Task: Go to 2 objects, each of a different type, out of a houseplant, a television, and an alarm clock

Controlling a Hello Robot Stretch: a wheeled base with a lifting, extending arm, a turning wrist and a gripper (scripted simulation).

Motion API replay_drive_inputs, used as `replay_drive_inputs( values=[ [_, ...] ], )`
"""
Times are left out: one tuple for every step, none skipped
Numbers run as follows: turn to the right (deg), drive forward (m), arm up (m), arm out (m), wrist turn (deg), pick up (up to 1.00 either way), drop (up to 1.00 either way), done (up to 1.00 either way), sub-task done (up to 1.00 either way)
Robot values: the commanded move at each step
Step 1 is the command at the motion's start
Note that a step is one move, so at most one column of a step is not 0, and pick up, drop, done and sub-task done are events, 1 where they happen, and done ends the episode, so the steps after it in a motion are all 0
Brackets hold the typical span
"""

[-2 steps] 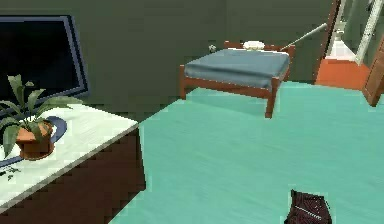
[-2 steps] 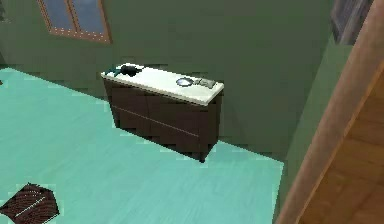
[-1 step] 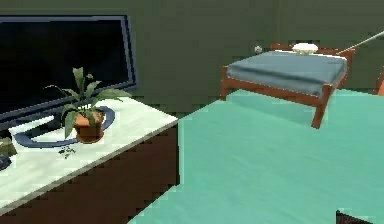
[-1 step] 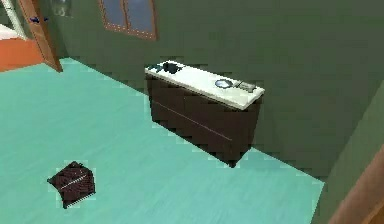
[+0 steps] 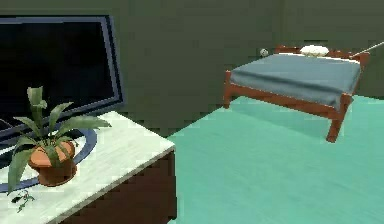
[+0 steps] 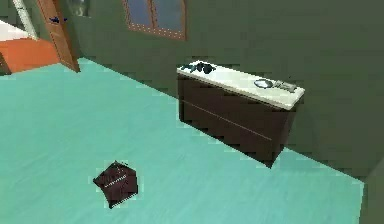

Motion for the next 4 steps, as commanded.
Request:
replay_drive_inputs(
  values=[
    [-36.0,0.0,0.0,0.0,0.0,0.0,0.0,0.0,0.0],
    [0.0,0.0,0.0,0.0,0.0,0.0,0.0,0.0,1.0],
    [45.0,0.0,0.0,0.0,0.0,0.0,0.0,0.0,0.0],
    [30.0,0.0,0.0,0.0,0.0,0.0,0.0,0.0,0.0]
  ],
)
